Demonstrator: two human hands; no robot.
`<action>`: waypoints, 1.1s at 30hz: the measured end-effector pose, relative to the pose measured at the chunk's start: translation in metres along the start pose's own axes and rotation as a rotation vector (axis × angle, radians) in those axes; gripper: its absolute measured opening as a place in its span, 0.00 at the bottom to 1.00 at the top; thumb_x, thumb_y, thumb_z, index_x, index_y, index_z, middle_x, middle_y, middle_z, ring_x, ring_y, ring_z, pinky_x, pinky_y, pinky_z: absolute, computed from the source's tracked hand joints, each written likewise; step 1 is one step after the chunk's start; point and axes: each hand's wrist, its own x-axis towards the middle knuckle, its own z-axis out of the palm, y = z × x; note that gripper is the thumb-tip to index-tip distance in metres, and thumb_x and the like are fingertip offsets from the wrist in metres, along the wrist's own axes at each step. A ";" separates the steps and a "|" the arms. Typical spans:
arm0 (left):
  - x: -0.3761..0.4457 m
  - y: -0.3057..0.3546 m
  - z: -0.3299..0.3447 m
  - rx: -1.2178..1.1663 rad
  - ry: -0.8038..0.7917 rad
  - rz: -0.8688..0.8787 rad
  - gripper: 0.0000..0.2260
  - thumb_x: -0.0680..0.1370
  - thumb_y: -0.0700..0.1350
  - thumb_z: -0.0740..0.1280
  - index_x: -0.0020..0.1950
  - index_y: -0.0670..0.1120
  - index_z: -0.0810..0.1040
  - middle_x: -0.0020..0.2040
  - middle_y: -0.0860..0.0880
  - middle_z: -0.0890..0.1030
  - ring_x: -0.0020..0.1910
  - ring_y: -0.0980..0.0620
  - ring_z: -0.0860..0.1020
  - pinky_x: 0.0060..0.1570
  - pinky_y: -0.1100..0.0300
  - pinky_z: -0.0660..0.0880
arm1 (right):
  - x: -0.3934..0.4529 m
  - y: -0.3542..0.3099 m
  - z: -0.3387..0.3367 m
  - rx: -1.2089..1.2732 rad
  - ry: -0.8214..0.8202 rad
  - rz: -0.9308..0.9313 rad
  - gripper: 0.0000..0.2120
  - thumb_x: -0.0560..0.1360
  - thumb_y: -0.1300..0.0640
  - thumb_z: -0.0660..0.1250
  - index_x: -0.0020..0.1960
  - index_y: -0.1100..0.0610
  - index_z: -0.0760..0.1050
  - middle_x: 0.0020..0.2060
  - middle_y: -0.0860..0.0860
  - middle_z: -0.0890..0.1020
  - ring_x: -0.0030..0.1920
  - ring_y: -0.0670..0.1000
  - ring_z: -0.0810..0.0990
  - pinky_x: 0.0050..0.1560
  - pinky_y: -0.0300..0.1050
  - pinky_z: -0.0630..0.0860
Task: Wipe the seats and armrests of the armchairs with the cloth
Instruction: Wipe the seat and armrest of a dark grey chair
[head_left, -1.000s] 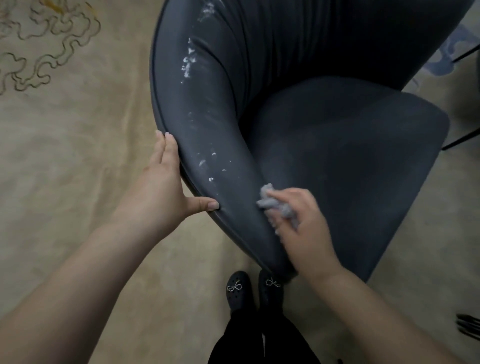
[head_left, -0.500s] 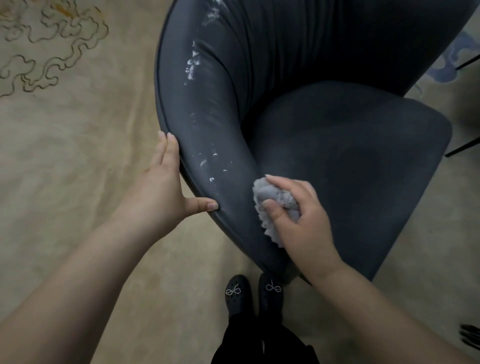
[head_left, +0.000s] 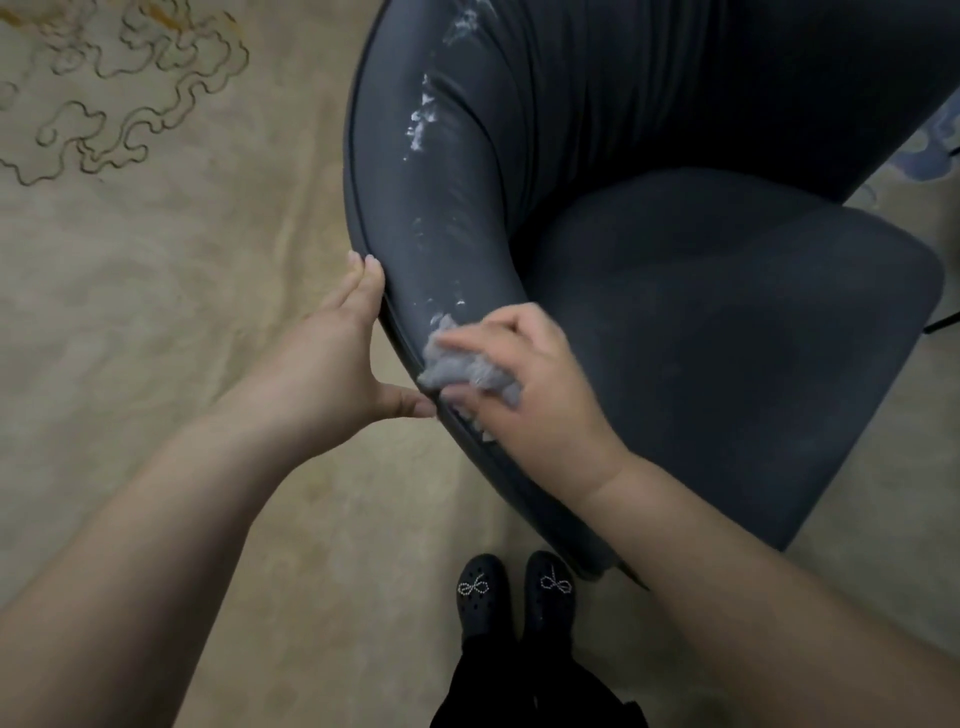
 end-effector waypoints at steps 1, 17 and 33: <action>0.001 -0.002 -0.003 0.003 -0.008 0.010 0.59 0.61 0.56 0.80 0.80 0.51 0.43 0.79 0.55 0.43 0.75 0.49 0.60 0.69 0.52 0.67 | 0.005 0.004 -0.005 0.026 0.034 0.048 0.17 0.71 0.60 0.74 0.59 0.54 0.80 0.53 0.54 0.72 0.55 0.48 0.73 0.57 0.31 0.69; -0.008 -0.008 0.009 -0.242 0.086 0.035 0.54 0.63 0.63 0.73 0.80 0.53 0.45 0.79 0.58 0.45 0.77 0.59 0.52 0.72 0.52 0.64 | 0.038 0.006 -0.004 0.066 0.156 0.079 0.16 0.70 0.54 0.74 0.58 0.45 0.79 0.53 0.47 0.71 0.53 0.41 0.73 0.56 0.24 0.67; -0.013 0.000 0.013 -0.211 0.178 -0.001 0.54 0.60 0.73 0.65 0.80 0.55 0.47 0.79 0.61 0.46 0.68 0.72 0.46 0.65 0.72 0.48 | 0.070 0.018 -0.003 0.126 0.169 0.189 0.12 0.72 0.57 0.74 0.53 0.46 0.81 0.51 0.49 0.71 0.54 0.46 0.75 0.54 0.27 0.70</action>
